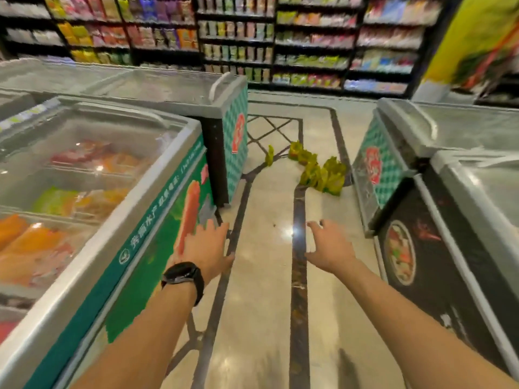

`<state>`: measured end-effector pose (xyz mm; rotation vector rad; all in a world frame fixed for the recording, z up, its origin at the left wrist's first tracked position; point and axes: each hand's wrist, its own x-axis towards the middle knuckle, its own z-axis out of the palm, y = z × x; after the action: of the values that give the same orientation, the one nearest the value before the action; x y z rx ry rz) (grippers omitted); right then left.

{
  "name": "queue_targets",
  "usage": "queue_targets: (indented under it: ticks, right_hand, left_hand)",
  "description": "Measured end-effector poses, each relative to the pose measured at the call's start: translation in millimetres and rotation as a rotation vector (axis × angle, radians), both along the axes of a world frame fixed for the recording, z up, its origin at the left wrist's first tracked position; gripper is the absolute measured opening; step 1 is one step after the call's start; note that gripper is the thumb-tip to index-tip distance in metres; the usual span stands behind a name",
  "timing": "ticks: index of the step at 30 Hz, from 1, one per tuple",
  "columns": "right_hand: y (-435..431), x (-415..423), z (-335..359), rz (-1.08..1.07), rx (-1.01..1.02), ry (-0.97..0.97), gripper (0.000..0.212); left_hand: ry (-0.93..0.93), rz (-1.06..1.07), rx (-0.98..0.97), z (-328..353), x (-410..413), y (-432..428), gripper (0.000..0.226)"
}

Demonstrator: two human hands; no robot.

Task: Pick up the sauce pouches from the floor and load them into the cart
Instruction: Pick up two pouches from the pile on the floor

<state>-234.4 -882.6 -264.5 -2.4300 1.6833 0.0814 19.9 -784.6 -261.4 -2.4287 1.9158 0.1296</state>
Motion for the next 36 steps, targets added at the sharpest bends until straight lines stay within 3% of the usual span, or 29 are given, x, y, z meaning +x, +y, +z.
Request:
queue_targets:
  ticks: [6,10,26,36]
  right_hand:
    - [-67.7,-35.6,-0.6,-0.229,0.009,0.027,0.069]
    - [-144.3,-37.4,-12.8,-0.273,0.03,0.038,0.067]
    - [-489.6,36.0,-28.0,-0.199,0.085,0.006,0.074]
    - [-681.3,107.0,-37.9,-0.328,0.141,-0.072,0.07]
  left_hand:
    - [0.022,-0.296,0.022,-4.7,-27.7,-125.2,0.069]
    - [-0.011,-0.425,-0.002,-6.6,-44.3,-225.5,0.066]
    - [-0.055,-0.283,0.04,-5.6,40.0,-545.4,0.065]
    - [-0.016,-0.403,0.072,-26.1,106.7,-780.5,0.065]
